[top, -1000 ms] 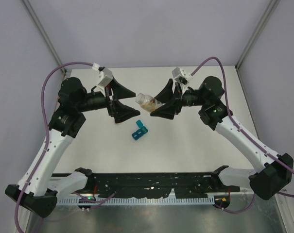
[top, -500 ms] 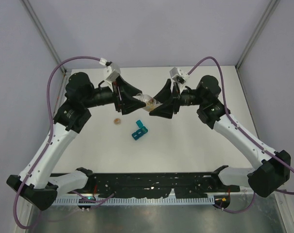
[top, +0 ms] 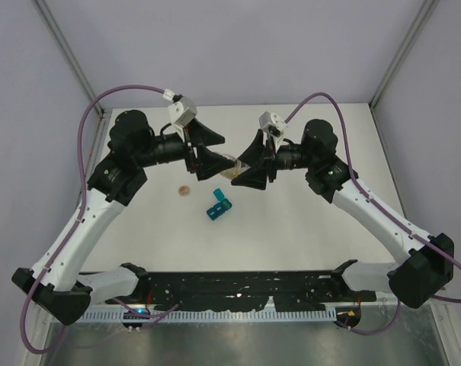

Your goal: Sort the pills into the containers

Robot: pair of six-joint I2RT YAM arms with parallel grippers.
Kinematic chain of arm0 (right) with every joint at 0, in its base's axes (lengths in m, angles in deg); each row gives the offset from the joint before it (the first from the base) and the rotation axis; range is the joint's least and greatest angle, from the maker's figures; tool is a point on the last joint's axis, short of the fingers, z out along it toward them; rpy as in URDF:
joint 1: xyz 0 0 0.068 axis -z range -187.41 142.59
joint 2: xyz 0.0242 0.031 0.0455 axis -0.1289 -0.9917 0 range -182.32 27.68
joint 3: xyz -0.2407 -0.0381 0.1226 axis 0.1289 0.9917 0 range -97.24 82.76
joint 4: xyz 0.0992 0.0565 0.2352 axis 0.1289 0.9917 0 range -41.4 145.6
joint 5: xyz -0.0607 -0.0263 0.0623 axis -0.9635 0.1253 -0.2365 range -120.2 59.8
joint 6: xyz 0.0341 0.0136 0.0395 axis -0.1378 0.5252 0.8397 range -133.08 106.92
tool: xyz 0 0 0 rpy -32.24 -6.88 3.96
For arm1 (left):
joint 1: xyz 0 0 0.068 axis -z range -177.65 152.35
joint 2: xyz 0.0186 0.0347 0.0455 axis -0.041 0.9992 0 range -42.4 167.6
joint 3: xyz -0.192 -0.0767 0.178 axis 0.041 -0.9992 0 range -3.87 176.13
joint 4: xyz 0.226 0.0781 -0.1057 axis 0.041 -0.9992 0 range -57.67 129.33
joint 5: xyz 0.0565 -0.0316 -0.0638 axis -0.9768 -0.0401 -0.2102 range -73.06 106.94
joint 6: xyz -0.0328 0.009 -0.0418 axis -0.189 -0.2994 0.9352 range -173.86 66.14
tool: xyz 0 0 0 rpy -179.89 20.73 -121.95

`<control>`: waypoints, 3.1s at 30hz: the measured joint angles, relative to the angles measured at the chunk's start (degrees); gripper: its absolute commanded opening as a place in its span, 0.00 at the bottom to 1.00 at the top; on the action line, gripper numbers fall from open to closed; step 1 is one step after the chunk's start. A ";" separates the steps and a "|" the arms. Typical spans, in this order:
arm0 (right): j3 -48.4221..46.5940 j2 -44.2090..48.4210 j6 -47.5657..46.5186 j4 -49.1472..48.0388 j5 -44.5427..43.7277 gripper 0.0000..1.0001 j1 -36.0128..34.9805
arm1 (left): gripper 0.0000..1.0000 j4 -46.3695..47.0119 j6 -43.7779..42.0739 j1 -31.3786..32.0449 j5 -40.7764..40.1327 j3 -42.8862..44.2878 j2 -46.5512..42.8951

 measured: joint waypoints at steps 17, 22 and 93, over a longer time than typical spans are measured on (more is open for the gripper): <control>0.00 0.37 -1.68 2.56 -0.33 0.06 0.00 | 0.88 -8.50 -10.47 0.00 -4.26 -2.27 -7.30; 0.00 1.01 -1.81 2.67 -0.24 0.06 0.00 | 0.88 -9.16 -11.87 0.00 -4.94 -3.32 -6.75; 0.92 4.74 -23.58 23.21 -10.45 0.05 1.42 | 0.86 -13.73 -17.79 -8.76 -24.11 -16.65 -6.21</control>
